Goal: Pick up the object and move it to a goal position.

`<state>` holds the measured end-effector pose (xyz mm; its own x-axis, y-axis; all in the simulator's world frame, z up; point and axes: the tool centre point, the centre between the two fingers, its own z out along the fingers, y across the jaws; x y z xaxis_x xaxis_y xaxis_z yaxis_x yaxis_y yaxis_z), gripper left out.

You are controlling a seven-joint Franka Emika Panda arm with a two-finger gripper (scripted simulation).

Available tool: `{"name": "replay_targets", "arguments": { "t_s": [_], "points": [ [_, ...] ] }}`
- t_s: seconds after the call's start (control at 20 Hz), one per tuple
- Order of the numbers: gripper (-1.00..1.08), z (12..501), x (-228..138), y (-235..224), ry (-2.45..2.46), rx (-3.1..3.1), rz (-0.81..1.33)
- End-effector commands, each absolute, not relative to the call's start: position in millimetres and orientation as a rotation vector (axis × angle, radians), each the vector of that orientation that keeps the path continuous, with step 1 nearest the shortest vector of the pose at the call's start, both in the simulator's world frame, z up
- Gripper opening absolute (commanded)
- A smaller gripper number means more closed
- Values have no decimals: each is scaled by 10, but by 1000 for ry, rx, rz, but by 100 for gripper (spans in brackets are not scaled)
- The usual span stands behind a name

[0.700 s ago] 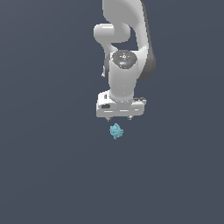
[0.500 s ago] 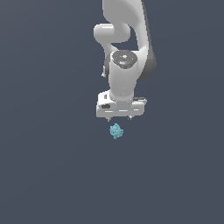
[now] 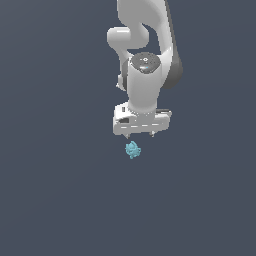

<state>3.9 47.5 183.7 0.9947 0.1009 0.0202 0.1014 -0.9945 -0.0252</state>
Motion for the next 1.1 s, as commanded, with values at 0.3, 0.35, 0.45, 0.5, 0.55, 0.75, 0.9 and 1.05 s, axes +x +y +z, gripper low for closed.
{"name": "replay_targets", "arguments": {
  "t_s": [0.3, 0.35, 0.45, 0.5, 0.55, 0.75, 0.9, 1.05],
  "points": [
    [100, 1728, 27, 441, -241, -3111, -26],
    [100, 1702, 24, 433, -261, -3111, -26],
    [100, 1642, 17, 415, -308, -3109, -24],
    [100, 1609, 12, 406, -334, -3108, -23],
    [100, 1572, 7, 395, -363, -3106, -22],
    [100, 1400, -21, 348, -501, -3093, -17],
    [100, 1256, -50, 310, -617, -3076, -12],
    [100, 1137, -77, 281, -714, -3057, -8]
  ]
}}
